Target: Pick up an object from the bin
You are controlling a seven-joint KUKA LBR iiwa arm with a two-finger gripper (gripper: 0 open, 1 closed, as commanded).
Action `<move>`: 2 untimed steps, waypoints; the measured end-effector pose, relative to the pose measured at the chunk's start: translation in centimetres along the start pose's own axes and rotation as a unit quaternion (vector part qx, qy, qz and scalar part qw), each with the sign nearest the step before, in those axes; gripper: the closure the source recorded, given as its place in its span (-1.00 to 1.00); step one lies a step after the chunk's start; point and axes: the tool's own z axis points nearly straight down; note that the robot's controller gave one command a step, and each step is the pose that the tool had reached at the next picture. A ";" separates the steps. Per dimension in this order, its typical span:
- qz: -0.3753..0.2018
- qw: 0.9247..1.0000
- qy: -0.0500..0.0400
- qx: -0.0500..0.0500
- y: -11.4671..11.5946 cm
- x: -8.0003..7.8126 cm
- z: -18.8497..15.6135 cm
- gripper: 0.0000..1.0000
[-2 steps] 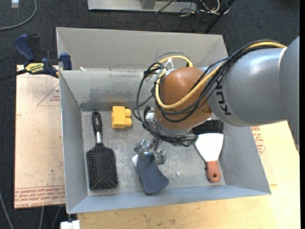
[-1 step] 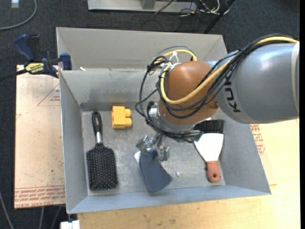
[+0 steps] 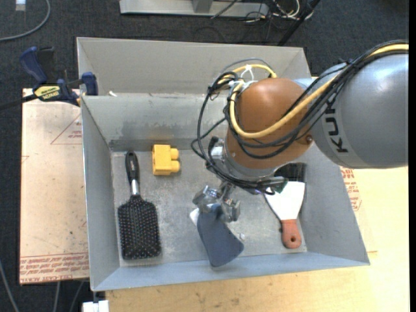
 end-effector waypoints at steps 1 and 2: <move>-0.017 1.000 -0.010 0.012 -2.5 -1.4 -1.6 1.00; -0.082 0.997 -0.005 0.004 -1.1 1.7 4.2 1.00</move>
Offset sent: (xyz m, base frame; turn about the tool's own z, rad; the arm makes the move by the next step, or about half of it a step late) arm -0.0285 -0.0331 -0.0669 -0.2185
